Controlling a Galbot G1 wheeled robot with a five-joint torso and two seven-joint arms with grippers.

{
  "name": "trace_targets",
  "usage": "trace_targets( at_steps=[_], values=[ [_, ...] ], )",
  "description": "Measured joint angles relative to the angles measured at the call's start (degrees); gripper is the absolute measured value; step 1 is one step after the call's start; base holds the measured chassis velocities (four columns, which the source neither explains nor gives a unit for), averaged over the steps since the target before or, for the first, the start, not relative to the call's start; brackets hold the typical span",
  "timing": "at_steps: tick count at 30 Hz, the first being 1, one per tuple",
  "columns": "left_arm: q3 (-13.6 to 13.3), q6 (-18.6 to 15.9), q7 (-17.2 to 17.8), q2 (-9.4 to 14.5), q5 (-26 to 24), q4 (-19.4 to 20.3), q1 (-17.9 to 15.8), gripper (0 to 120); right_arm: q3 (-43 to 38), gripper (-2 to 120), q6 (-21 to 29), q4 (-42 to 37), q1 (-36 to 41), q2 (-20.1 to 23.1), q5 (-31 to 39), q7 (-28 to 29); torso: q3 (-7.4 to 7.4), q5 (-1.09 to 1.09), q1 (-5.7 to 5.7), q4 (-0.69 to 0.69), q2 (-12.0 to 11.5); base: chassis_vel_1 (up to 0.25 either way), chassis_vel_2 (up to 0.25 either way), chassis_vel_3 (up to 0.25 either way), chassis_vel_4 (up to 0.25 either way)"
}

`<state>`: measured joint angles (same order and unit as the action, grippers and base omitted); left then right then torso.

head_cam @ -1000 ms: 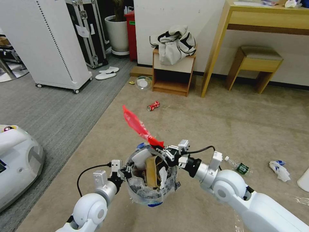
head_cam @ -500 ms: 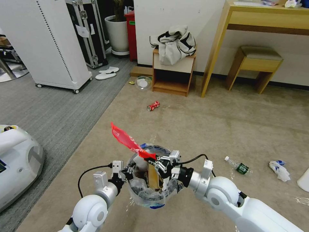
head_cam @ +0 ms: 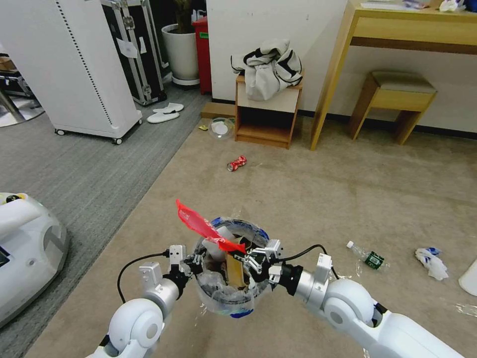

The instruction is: Pick up the trash bin and place the garbage on the floor into it.

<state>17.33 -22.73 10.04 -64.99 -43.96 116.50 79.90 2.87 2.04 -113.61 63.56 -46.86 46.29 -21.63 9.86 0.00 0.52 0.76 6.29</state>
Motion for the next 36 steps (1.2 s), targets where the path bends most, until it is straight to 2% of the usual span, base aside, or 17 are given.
trace_targets(
  at_steps=[14,17,21,22,24,27,28,33,34,36],
  values=[
    [0.9,-0.2,0.7,-0.7,0.1,0.2,0.5,1,-1.0,2,-1.3,2.1,0.6,0.0,-1.5,0.2,0.01,0.0,0.0,0.0,0.0,0.0,0.0,0.0,0.0],
    [1.0,-0.2,0.8,-0.8,0.1,0.3,0.7,1,-1.0,17,-1.4,2.2,0.5,0.0,-1.8,0.2,0.01,0.0,0.0,0.0,0.0,0.0,0.0,0.0,0.0],
    [1.1,-0.2,0.8,-0.8,0.1,0.5,0.8,1,-1.0,23,-1.4,2.2,0.5,-0.1,-1.8,0.3,0.01,-0.01,0.0,0.0,0.0,0.0,0.0,0.0,0.0],
    [1.1,-0.2,0.9,-0.8,0.0,0.5,0.8,1,-1.0,32,-1.4,2.3,0.6,-0.1,-2.0,0.3,0.0,0.0,0.0,0.0,0.0,0.0,0.0,0.0,0.0],
    [1.1,-0.3,1.0,-0.8,0.0,0.5,0.7,1,-1.0,36,-1.4,2.3,0.7,-0.1,-2.2,0.4,0.0,0.0,0.0,0.0,0.0,0.0,0.0,0.0,0.0],
    [1.0,-0.4,1.2,-0.8,-0.1,0.7,0.7,1,-1.1,53,-1.4,2.3,0.7,-0.1,-2.2,0.4,0.0,0.0,0.0,0.0,0.0,0.0,0.0,0.0,0.0],
    [1.0,-0.4,1.2,-0.8,-0.1,0.7,0.7,1,-1.1,53,-1.4,2.3,0.7,-0.1,-2.2,0.4,0.0,0.0,0.0,0.0,0.0,0.0,0.0,0.0,0.0],
    [1.1,-0.4,1.2,-0.7,-0.3,0.7,0.8,1,-1.2,73,-1.3,2.3,0.8,-0.2,-2.6,0.4,0.0,0.0,0.0,0.0,0.0,0.0,0.0,0.0,0.0],
    [1.1,-0.4,1.2,-0.7,-0.3,0.7,0.8,1,-1.2,73,-1.3,2.3,0.8,-0.2,-2.6,0.4,0.0,0.0,0.0,0.0,0.0,0.0,0.0,0.0,0.0],
    [1.2,-0.4,1.2,-0.6,-0.3,0.7,0.8,1,-1.2,85,-1.3,2.2,0.8,-0.3,-2.7,0.4,0.0,0.0,0.0,0.0,0.0,0.0,0.0,0.0,0.0]
  ],
)
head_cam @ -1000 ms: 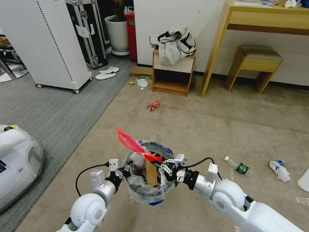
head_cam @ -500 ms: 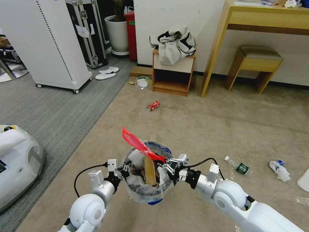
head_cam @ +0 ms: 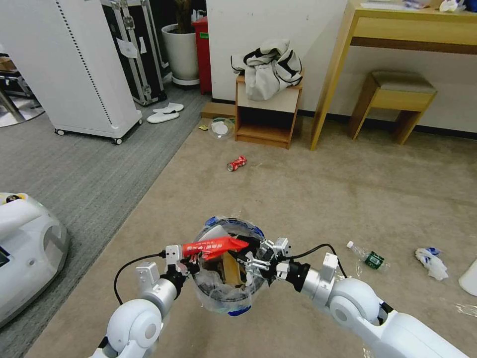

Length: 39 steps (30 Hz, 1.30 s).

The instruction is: Pick up the trash bin and place the garbage on the floor into it.

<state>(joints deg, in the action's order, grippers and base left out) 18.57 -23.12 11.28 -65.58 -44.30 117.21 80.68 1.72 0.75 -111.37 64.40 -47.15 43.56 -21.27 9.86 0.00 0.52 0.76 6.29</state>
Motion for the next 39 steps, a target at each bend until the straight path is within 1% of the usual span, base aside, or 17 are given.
trace_targets(
  at_steps=[1,2,3,4,6,22,30,39],
  values=[
    [0.0,0.0,0.0,0.0,0.0,0.0,0.0,1,0.0,85,0.0,0.0,0.0,0.0,0.0,0.0,0.0,0.0,0.0,0.0,0.0,0.0,0.0,0.0,0.0],
    [0.1,0.0,0.0,0.1,-0.1,0.0,0.0,1,0.0,92,0.0,0.0,0.0,0.0,-0.1,0.0,0.0,0.0,0.0,0.0,0.0,0.0,0.0,0.0,0.0],
    [0.1,0.0,0.0,0.1,-0.1,0.0,0.0,1,0.0,92,0.0,0.0,0.0,0.0,-0.1,0.0,0.0,0.0,0.0,0.0,0.0,0.0,0.0,0.0,0.0],
    [0.2,0.0,0.0,0.2,-0.2,0.0,0.0,1,0.1,96,0.0,0.0,0.0,0.0,-0.1,0.0,0.0,0.0,0.0,0.0,0.0,0.0,0.0,0.0,0.0],
    [0.4,0.0,0.0,0.4,-0.3,0.0,0.0,1,0.1,100,0.1,0.0,0.0,-0.1,-0.2,0.0,0.0,0.0,0.0,0.0,0.0,0.0,0.0,0.0,0.0],
    [0.7,0.1,-0.2,1.2,-1.2,-0.4,-0.5,1,-1.6,100,0.4,-2.0,0.7,0.7,0.7,0.1,0.0,0.0,0.0,0.0,0.0,0.0,0.0,0.0,0.0],
    [0.9,0.1,-0.1,1.0,-1.3,-0.8,-0.7,1,-3.4,100,0.5,-3.9,0.8,1.5,2.7,0.5,0.0,0.0,0.0,0.0,0.0,0.0,0.0,0.0,0.0],
    [2.6,0.4,0.1,1.0,-1.0,-1.7,-0.7,1,-8.2,100,0.4,-3.8,2.1,1.6,3.8,1.8,0.0,0.0,0.0,0.0,0.0,0.0,0.0,0.0,0.0]
  ],
)
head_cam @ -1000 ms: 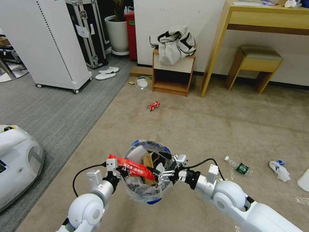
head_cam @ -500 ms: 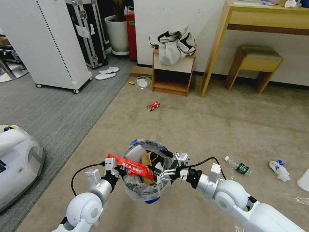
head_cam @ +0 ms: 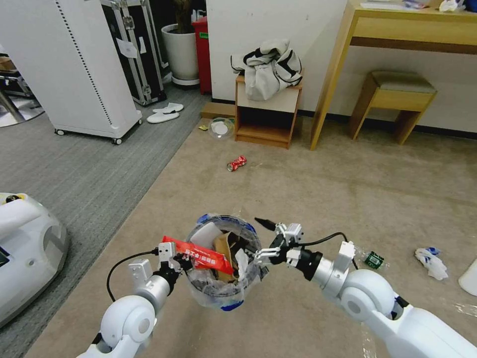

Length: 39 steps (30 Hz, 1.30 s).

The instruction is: Pick up the trash bin and place the garbage on the floor into it.

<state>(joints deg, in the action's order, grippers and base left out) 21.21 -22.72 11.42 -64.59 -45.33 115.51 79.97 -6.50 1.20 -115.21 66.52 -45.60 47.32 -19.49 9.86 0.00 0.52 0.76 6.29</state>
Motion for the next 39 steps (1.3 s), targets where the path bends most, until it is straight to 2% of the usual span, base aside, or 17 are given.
trace_targets(
  at_steps=[14,24,29,34,39],
  values=[
    [1.9,0.1,0.3,0.5,0.6,-0.7,-0.3,1,-14.1,100,-2.7,3.4,10.2,-3.6,-3.0,0.3,0.0,0.0,0.0,0.0,0.0,0.0,0.0,0.0,0.0],
    [1.8,0.2,0.3,0.7,0.5,-0.5,-0.3,1,-21.5,100,-3.5,3.7,15.9,-6.5,-6.4,-1.3,0.0,0.0,0.0,0.0,0.0,0.0,0.0,0.0,0.0],
    [1.3,0.2,0.1,1.0,0.5,0.0,-0.5,1,-28.2,100,-4.4,3.9,21.0,-9.9,-9.6,-2.8,0.0,0.01,0.0,0.0,0.0,0.0,0.0,0.0,0.0],
    [1.4,0.3,0.1,1.2,0.8,0.5,0.2,1,-30.8,100,-5.1,3.8,23.6,-11.9,-11.5,-3.7,0.0,0.0,-0.01,0.02,0.0,0.0,0.0,0.0,0.0],
    [2.7,0.8,0.3,1.4,1.0,0.5,0.5,1,-32.1,100,-5.3,2.8,25.3,-14.6,-12.8,-4.1,0.0,0.01,0.0,-0.01,0.0,0.0,0.0,0.0,0.0]
  ],
)
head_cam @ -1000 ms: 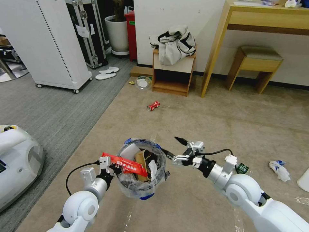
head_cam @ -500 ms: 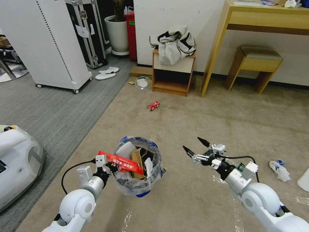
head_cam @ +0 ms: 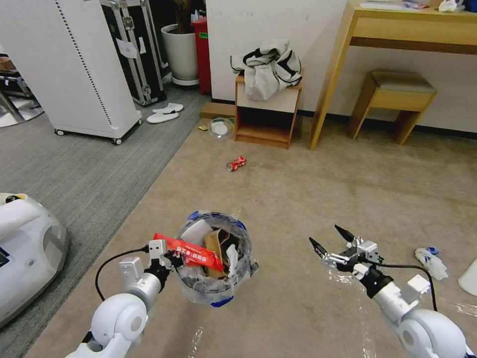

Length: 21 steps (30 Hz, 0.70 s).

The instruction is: Pick up the trash bin and place the garbage on the floor into it.

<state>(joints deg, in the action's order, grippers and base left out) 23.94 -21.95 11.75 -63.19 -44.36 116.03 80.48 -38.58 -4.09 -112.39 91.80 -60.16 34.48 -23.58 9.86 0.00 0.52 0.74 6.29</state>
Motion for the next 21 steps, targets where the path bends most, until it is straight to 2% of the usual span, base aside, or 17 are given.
trace_targets(
  at_steps=[5,9,21],
  values=[
    [0.3,0.1,0.2,0.0,0.1,-0.1,-0.4,1,-0.7,100,0.1,-0.7,0.8,-1.8,-0.6,0.2,0.0,0.0,0.0,0.01,0.0,0.0,0.0,0.0,0.0],
    [0.5,0.3,1.9,-0.2,1.0,-0.5,-0.3,1,-1.7,100,0.1,-1.0,1.9,-3.0,-1.4,0.2,0.0,0.0,0.0,0.02,0.0,0.0,0.0,0.0,0.0],
    [0.6,0.5,1.8,-0.1,1.0,-0.7,-0.4,1,-3.6,100,-0.6,-1.2,3.7,-6.9,-3.4,0.4,0.0,0.0,0.0,0.02,0.0,0.0,0.0,0.0,0.0]
  ],
)
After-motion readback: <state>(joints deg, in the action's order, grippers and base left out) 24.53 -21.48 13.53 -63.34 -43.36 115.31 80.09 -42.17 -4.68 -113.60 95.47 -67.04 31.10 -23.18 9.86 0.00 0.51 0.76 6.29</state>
